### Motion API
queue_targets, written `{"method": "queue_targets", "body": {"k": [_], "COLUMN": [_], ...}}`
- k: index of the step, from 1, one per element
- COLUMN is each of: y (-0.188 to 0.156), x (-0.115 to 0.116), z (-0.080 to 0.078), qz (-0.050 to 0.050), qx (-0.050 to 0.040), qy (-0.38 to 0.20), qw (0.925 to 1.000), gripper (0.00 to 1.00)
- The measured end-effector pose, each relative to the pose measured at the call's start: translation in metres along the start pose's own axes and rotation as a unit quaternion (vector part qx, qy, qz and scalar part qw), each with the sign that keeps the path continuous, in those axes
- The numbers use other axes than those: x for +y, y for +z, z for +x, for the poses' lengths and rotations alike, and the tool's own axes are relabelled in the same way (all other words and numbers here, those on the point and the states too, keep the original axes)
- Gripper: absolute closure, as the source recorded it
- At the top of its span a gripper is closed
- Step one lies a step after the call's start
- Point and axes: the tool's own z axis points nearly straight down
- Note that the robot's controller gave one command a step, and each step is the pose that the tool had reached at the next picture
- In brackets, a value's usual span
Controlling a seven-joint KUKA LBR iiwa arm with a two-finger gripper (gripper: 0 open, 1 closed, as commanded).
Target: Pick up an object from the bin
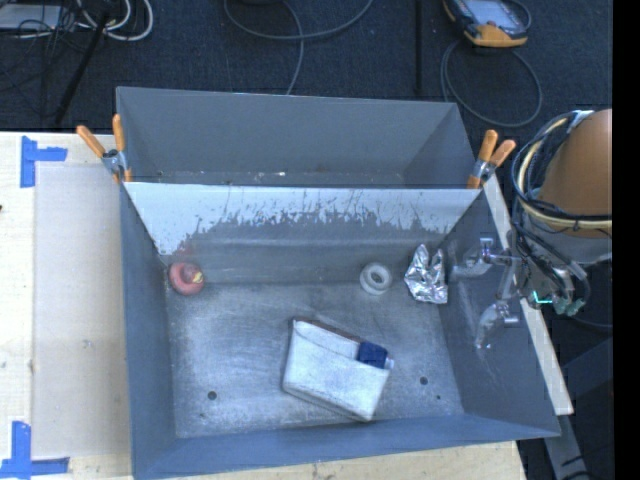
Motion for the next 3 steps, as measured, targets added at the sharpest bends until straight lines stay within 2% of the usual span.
{"method": "queue_targets", "body": {"k": [1, 2, 3], "y": [0.142, 0.132, 0.132], "x": [0.017, 0.13, 0.15], "z": [0.001, -0.066, 0.021], "qz": [0.001, 0.001, 0.003], "qx": [-0.0064, -0.007, -0.0096], "qy": [-0.1, -0.239, -0.341], "qw": [0.995, 0.9709, 0.9399], "gripper": [0.0, 0.0, 0.0]}}
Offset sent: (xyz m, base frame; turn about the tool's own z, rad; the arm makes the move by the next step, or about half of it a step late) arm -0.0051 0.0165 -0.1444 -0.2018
